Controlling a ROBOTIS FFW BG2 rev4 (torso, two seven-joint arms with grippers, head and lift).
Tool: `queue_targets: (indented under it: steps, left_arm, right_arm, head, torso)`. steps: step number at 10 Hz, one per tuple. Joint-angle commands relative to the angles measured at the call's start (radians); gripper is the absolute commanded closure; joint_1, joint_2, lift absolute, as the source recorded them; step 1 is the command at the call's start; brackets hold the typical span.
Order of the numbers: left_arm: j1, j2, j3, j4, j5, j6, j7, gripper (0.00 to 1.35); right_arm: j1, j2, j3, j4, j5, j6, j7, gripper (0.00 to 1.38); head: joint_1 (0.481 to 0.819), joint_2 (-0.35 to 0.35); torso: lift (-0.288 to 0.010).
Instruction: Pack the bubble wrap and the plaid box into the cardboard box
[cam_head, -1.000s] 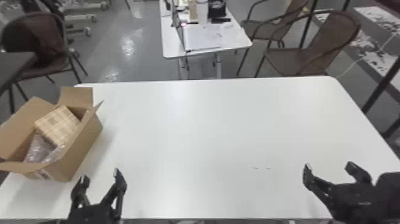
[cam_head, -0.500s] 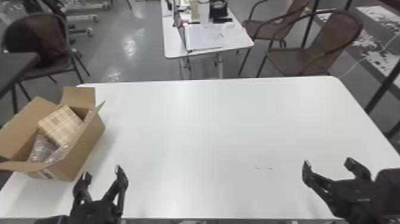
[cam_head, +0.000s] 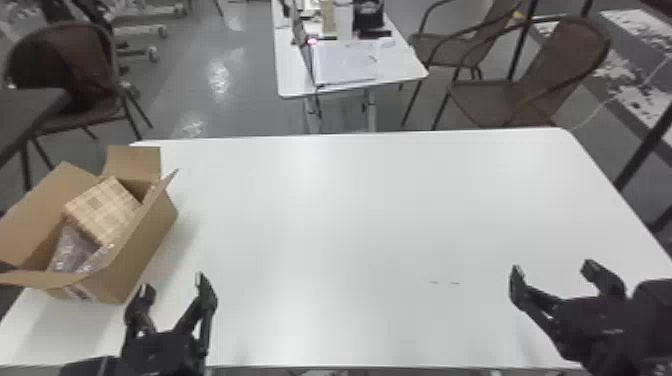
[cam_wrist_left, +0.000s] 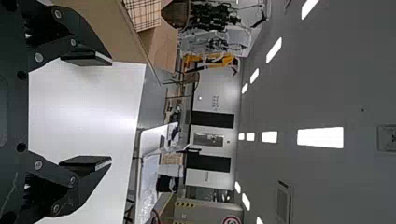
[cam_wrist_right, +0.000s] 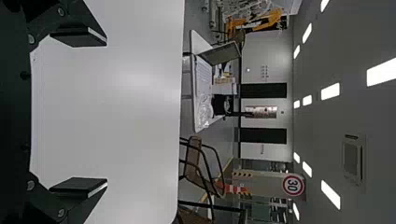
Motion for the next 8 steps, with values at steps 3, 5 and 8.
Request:
queue_targets:
  steps: [3, 5, 8]
  left_arm:
    - [-0.019, -0.003, -0.003, 0.031, 0.018, -0.047, -0.009, 0.51]
    - [-0.026, -0.003, 0.000, 0.037, 0.031, -0.047, -0.034, 0.50]
    - [-0.026, -0.003, 0.004, 0.032, 0.044, -0.035, -0.037, 0.46]
  right_arm:
    - [-0.001, 0.003, 0.000, -0.001, 0.014, -0.005, 0.000, 0.22]
    - [-0.001, 0.005, 0.000, 0.000, 0.022, -0.014, 0.000, 0.22]
    - [-0.006, 0.014, -0.002, 0.003, 0.028, -0.022, -0.003, 0.22]
  head:
    - [0.695, 0.090]
    - [0.695, 0.086]
    - [0.695, 0.086]
  torso:
    - [-0.122]
    - [-0.122]
    - [-0.122]
